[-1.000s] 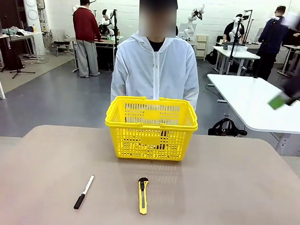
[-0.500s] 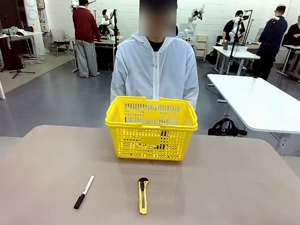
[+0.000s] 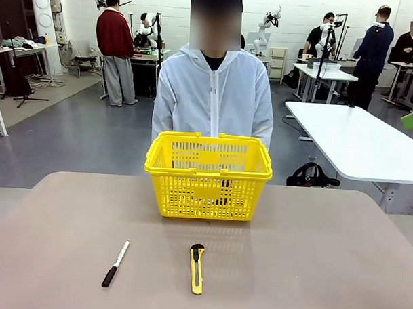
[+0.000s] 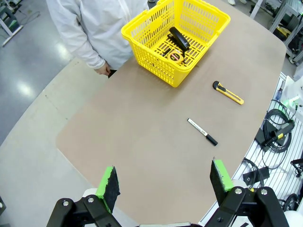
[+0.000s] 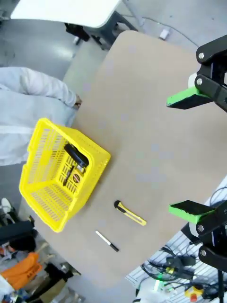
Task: Place the items the person wants into the basket.
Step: Pick up the item the person points to and place it in the Market Basket.
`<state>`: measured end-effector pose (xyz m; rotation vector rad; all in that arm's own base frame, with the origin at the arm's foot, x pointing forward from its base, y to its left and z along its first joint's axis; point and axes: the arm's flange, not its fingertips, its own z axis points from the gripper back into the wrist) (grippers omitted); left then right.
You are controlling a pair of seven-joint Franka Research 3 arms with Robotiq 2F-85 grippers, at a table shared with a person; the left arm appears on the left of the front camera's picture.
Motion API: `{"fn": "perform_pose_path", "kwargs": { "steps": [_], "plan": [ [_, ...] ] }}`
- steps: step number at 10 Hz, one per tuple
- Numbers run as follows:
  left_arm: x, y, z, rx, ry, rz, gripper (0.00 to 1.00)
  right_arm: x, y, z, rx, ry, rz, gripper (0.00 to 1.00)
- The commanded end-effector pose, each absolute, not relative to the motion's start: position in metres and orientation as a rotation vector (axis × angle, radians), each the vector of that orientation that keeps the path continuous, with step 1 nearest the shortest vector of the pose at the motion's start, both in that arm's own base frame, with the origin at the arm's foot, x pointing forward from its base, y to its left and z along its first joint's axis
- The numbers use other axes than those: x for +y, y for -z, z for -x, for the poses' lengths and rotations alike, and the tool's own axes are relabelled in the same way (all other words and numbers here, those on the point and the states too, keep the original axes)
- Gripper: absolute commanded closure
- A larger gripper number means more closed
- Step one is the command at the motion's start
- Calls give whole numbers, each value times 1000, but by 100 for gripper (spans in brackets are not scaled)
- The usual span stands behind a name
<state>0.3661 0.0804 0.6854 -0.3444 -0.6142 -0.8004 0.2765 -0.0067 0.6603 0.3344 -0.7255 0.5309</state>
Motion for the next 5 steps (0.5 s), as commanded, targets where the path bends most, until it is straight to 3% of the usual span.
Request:
{"fn": "perform_pose_path", "kwargs": {
  "steps": [1, 5],
  "plan": [
    [80, -685, -364, -606, 791, 337, 1, 3, -650, -284, -712, -502, -334, 0],
    [80, -685, -364, -606, 791, 337, 1, -7, -660, -276, -726, -531, -334, 0]
  ]
}}
